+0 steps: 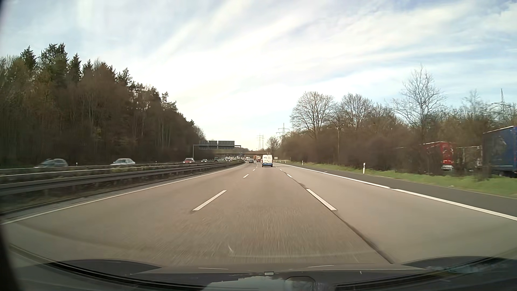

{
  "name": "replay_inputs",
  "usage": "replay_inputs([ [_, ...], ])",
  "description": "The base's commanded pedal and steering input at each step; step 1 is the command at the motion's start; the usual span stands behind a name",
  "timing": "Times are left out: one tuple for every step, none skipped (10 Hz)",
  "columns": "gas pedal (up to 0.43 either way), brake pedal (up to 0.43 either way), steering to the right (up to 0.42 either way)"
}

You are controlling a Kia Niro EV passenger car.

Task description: Follow the waypoints while adhering to traffic rules and regulations

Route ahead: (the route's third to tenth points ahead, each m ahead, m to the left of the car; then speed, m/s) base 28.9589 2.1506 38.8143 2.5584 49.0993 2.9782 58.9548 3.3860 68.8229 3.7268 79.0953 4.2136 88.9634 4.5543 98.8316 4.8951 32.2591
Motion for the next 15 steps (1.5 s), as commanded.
replay_inputs([
  [0.287,0.000,-0.005],
  [0.287,0.000,-0.005],
  [0.287,0.000,-0.005],
  [0.287,0.000,-0.006],
  [0.287,0.000,-0.006],
  [0.287,0.000,-0.006],
  [0.287,0.000,-0.006],
  [0.287,0.000,-0.006],
  [0.287,0.000,-0.006],
  [0.287,0.000,-0.006],
  [0.287,0.000,-0.006],
  [0.287,0.000,-0.006],
  [0.287,0.000,-0.006],
  [0.287,0.000,-0.006],
  [0.287,0.000,-0.006],
])
